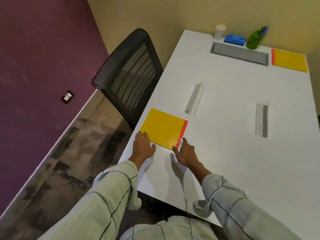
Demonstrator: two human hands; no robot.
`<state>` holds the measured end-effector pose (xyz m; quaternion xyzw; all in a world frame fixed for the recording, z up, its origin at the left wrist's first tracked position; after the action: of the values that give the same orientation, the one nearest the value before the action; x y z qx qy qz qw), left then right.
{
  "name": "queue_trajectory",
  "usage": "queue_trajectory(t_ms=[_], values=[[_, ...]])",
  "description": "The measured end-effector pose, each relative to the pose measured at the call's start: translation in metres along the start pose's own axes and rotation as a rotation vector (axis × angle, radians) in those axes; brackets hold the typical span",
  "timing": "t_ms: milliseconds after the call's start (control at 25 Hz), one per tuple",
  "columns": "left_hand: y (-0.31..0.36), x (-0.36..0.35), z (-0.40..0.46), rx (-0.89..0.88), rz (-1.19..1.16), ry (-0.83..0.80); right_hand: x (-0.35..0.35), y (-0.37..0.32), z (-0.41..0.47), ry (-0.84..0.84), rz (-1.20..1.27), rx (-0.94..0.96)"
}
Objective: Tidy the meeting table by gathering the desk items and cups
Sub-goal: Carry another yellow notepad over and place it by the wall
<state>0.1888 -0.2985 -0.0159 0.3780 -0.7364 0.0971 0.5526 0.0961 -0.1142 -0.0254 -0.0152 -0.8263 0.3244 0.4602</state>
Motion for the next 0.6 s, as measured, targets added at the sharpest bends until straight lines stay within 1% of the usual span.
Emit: queue_trajectory(t_ms=[80,240,400,520,600], values=[[-0.006,0.003,0.021,0.026,-0.078,-0.018,0.003,-0.005,0.007,0.050,0.067,-0.060],[-0.016,-0.001,0.045,0.131,-0.274,-0.073,-0.008,0.000,0.020,0.081,0.219,-0.201],[-0.028,0.006,0.064,0.267,-0.432,-0.064,0.000,0.004,0.021,0.164,0.351,-0.353],[-0.044,0.003,0.067,0.358,-0.499,-0.125,-0.004,0.021,0.022,0.178,0.480,-0.501],[-0.057,-0.007,0.070,0.353,-0.465,-0.199,-0.009,0.032,0.021,0.167,0.546,-0.568]])
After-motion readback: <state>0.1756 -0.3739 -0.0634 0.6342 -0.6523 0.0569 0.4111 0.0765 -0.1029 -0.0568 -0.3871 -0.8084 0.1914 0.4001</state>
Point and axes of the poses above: each hand's wrist, its own z-axis towards the middle knuckle, its own x-axis out of the back of the hand, y = z × x, the point moved 10 cm from there along z, towards the middle knuckle, and after that the axes turned 3 degrees about y, right-handed, at the moved point
